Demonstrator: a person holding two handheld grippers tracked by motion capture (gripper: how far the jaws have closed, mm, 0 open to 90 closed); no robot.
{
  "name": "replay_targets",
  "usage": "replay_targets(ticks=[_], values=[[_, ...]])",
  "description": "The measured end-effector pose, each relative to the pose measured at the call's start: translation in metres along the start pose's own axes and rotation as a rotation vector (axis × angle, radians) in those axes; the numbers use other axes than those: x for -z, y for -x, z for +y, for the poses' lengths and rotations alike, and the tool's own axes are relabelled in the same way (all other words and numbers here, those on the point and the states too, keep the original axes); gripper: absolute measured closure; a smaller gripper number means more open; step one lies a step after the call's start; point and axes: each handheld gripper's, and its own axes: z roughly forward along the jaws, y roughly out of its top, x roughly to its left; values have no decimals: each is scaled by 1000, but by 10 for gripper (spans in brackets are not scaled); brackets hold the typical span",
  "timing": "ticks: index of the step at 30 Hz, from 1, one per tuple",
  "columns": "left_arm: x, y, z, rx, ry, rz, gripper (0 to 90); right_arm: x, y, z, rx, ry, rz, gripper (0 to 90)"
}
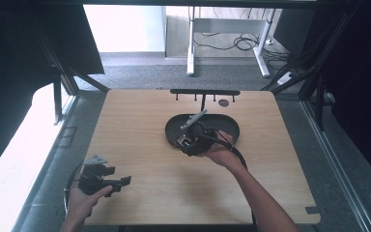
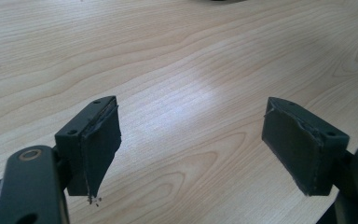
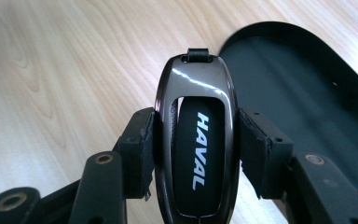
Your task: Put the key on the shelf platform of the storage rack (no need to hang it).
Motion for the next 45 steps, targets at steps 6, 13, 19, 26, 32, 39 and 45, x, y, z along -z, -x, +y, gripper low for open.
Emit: replay_targets(ticks=[6, 13, 19, 26, 32, 39, 45], values=[[-1, 1, 0, 1, -2, -2, 197, 2, 14, -2, -34, 13, -12, 492], [-1, 1, 0, 1, -2, -1, 197, -1, 29, 0, -57, 13, -26, 492], [-2, 1, 0, -1, -4, -1, 197, -5, 41, 2, -79, 20, -37, 492], [-2, 1, 0, 1, -4, -1, 197, -16, 59, 2, -98, 4, -54, 492], [-2, 1, 0, 0, -4, 0, 197, -27, 68, 2, -104, -17, -56, 492], [-3, 1, 0, 0, -5, 2, 198, -44, 79, 1, -105, -41, -49, 492], [-4, 1, -1, 0, -8, 2, 197, -59, 89, -3, -90, -79, -44, 492]])
